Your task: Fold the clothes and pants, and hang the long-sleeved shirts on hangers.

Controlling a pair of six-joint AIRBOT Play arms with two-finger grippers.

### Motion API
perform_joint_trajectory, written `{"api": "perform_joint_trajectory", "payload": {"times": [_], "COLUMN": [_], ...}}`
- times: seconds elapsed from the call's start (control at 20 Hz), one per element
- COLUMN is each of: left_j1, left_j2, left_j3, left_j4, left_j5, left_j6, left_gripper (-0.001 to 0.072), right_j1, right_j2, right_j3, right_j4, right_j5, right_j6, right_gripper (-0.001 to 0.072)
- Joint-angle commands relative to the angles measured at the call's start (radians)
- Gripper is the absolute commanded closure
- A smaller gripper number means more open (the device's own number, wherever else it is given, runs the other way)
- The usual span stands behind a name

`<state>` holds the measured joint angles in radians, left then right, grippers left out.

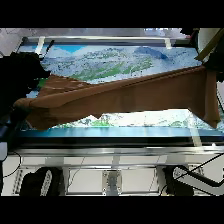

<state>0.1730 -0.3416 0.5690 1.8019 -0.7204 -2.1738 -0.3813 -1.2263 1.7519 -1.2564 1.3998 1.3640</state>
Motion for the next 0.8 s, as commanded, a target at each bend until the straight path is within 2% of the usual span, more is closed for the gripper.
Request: {"api": "perform_joint_trajectory", "payload": {"times": [0.0,0.15,0.25,0.3,0.4,0.5,0.65,0.75], "left_j1": [0.0,0.0,0.0,0.001,0.011,0.031,0.093,0.128], "left_j2": [-0.144,-0.283,-0.294,-0.284,-0.252,-0.185,-0.011,0.11], "left_j3": [0.043,0.163,0.188,0.186,0.17,0.092,-0.082,-0.166], "left_j4": [-0.042,-0.061,-0.06,-0.059,0.014,0.109,0.126,0.128], "left_j5": [0.269,0.287,0.282,0.237,0.023,-0.161,-0.201,-0.286], "left_j6": [0.0,0.001,0.001,0.005,0.027,0.027,0.026,0.027], "left_gripper": [0.0688,0.0688,0.0687,0.0688,0.0688,0.0688,0.0688,0.0688], "right_j1": [-0.006,-0.005,-0.005,-0.005,-0.005,-0.002,0.053,0.119], "right_j2": [-0.005,-0.009,-0.006,-0.006,0.01,0.072,0.21,0.301], "right_j3": [0.0,0.0,0.0,-0.006,-0.072,-0.248,-0.645,-0.934], "right_j4": [-0.014,-0.013,-0.012,-0.012,-0.008,0.017,0.03,0.044], "right_j5": [-0.124,-0.174,-0.09,-0.017,0.102,0.083,0.029,0.022], "right_j6": [0.004,-0.055,-0.12,-0.154,-0.188,-0.201,-0.207,-0.206], "right_gripper": [0.0692,0.0692,0.0692,0.0692,0.0693,0.0693,0.0693,0.0692]}}
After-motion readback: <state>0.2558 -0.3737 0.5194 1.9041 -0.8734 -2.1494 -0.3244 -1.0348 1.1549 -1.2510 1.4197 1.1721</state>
